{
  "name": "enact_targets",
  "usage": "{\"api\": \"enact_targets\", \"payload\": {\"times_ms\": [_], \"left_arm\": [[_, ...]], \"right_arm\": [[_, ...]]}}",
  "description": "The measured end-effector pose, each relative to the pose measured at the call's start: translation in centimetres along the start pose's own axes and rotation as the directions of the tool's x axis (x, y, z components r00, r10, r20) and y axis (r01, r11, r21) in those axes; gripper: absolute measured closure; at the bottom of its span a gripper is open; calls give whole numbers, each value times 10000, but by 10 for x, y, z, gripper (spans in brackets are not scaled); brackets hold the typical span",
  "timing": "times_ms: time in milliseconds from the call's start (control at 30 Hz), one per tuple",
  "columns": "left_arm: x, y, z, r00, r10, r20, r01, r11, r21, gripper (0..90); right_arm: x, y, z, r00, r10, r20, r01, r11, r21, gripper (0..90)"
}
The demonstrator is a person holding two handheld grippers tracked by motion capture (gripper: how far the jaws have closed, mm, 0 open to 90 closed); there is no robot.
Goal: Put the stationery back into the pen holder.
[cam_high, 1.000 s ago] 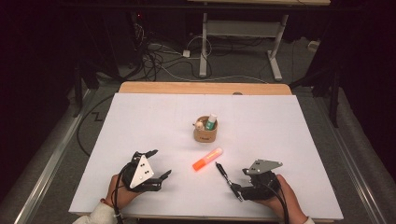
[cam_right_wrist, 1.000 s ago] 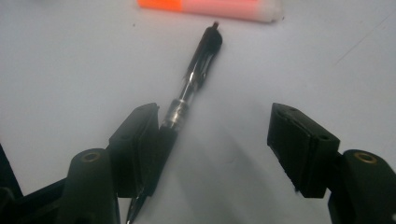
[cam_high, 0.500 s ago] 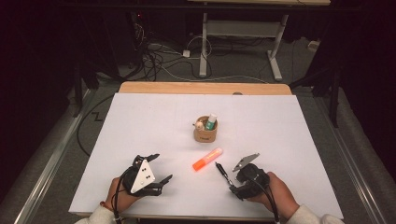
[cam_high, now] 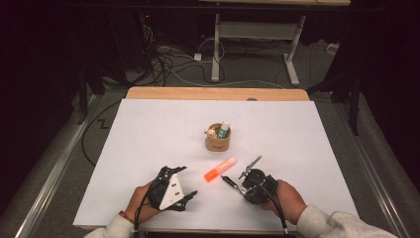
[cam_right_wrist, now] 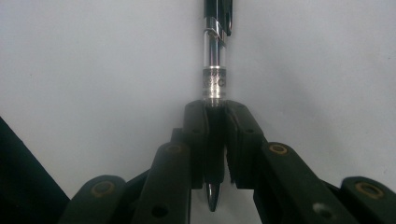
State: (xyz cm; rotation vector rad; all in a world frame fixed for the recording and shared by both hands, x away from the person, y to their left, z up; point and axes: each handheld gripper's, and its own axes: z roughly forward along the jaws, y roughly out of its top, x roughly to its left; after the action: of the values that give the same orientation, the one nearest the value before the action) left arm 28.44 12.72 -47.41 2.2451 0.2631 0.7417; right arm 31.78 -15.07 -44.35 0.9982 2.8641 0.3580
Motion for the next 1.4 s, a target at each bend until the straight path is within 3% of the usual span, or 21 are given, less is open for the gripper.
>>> {"api": "enact_targets", "payload": {"times_ms": [100,233,300,467,633,667,700,800,967,1000,1067,1100,1133,1200,1233,1267,1300,1367,1400], "left_arm": [[-9,13,13,9980,622,92,-623,9980,122,200],[-16,27,26,9921,1254,91,-1255,9920,135,215],[-17,32,31,9902,1391,129,-1391,9903,31,222],[-16,42,41,9872,1576,-229,-1579,9873,-155,239],[-18,49,47,9804,1934,-390,-1946,9804,-320,299],[-17,51,48,9755,2149,-472,-2168,9755,-374,300],[-18,51,49,9760,2139,-405,-2152,9761,-307,312],[-19,52,52,9675,2453,-609,-2470,9688,-211,352],[-22,53,54,9502,3043,-668,-3055,9521,-89,530],[-22,53,54,9418,3252,-858,-3258,9454,70,539],[-22,54,53,9336,3438,-1008,-3432,9390,239,565],[-23,54,54,9344,3418,-1006,-3415,9396,206,576],[-24,55,55,9308,3463,-1173,-3462,9379,217,584],[-24,55,55,9256,3634,-1055,-3622,9316,309,633],[-24,56,55,9158,3852,-1139,-3815,9228,536,652],[-24,56,55,9100,3937,-1302,-3884,9192,650,657],[-25,56,57,9134,3862,-1286,-3817,9224,591,665],[-25,56,57,9079,3955,-1388,-3881,9183,775,667],[-25,56,58,9086,3949,-1356,-3880,9186,751,672]], "right_arm": [[-2,-3,-2,9989,72,-457,-83,9996,-253,803],[-4,-7,-8,9976,-87,-683,39,9975,-710,803],[-4,-7,-11,9963,-66,-856,-14,9956,-934,803],[-1,0,-17,9921,-425,-1182,289,9930,-1143,802],[2,14,-27,9873,-767,-1393,574,9888,-1378,802],[3,17,-29,9863,-815,-1437,608,9878,-1431,802],[3,20,-31,9858,-923,-1406,713,9865,-1475,802],[5,29,-34,9824,-1194,-1433,981,9841,-1479,802],[7,40,-35,9802,-1403,-1400,1226,9842,-1277,802],[7,41,-35,9798,-1435,-1394,1266,9842,-1234,802],[8,44,-35,9787,-1498,-1407,1332,9837,-1208,802],[8,45,-36,9793,-1501,-1357,1344,9839,-1179,802],[8,47,-36,9784,-1547,-1375,1389,9833,-1179,802],[9,50,-37,9784,-1603,-1304,1461,9829,-1125,802],[9,51,-38,9778,-1666,-1272,1533,9823,-1078,802],[9,52,-38,9778,-1674,-1264,1540,9820,-1093,802],[8,53,-38,9783,-1673,-1226,1547,9823,-1061,802],[7,55,-37,9780,-1715,-1189,1595,9817,-1041,802],[6,55,-37,9781,-1707,-1190,1587,9818,-1041,802]]}}
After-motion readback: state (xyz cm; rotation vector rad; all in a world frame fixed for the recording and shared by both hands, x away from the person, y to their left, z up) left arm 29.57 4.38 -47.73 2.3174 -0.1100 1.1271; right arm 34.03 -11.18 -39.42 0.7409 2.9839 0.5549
